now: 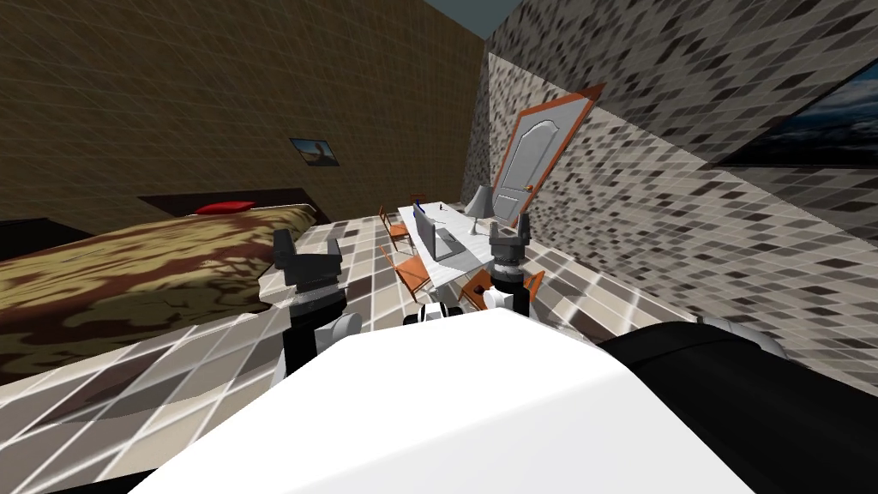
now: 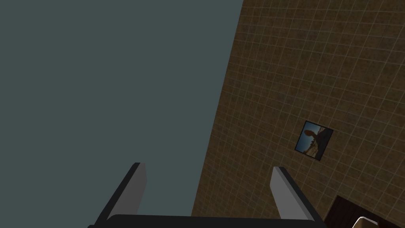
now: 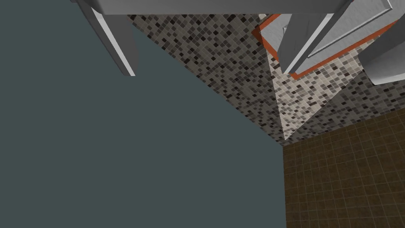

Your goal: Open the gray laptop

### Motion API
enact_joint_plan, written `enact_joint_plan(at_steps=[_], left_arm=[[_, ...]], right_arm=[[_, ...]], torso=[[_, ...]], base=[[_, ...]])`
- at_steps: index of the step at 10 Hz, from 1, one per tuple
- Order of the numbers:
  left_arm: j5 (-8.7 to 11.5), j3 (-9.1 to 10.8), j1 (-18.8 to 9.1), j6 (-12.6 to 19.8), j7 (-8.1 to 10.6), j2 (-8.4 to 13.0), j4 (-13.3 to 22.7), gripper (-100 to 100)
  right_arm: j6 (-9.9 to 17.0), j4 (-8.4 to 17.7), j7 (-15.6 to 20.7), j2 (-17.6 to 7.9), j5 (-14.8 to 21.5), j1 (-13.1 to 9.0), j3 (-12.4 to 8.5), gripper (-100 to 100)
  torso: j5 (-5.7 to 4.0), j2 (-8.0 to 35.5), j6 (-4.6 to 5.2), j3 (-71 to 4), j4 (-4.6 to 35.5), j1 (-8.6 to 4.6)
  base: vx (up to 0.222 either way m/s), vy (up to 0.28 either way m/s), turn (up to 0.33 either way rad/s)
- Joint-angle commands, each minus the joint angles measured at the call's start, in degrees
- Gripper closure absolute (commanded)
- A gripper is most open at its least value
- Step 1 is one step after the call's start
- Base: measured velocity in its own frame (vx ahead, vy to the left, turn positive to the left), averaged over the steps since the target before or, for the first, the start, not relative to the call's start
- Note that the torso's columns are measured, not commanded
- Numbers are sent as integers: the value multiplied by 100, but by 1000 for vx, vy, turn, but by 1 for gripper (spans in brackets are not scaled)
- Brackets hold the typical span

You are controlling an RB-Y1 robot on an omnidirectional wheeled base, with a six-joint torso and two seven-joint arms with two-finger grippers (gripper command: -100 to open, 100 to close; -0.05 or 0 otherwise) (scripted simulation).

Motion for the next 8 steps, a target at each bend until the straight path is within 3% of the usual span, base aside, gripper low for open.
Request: enact_joint_plan(at_steps=[1,7,8], left_arm=[[0,0,0,0,0,0,0,0],[0,0,0,0,0,0,0,0],[0,0,0,0,0,0,0,0]], right_arm=[[29,258,-396,-143,-300,-147,62,-100],[91,956,-1338,-286,-1096,-523,194,-100],[91,956,-1404,-286,-1096,-523,194,-100]], torso=[[0,2,0,-1,2,0],[0,2,0,-1,2,1],[0,1,-1,-1,2,1]], base=[[-2,-2,83],[-3,-2,91],[-1,-2,46]])
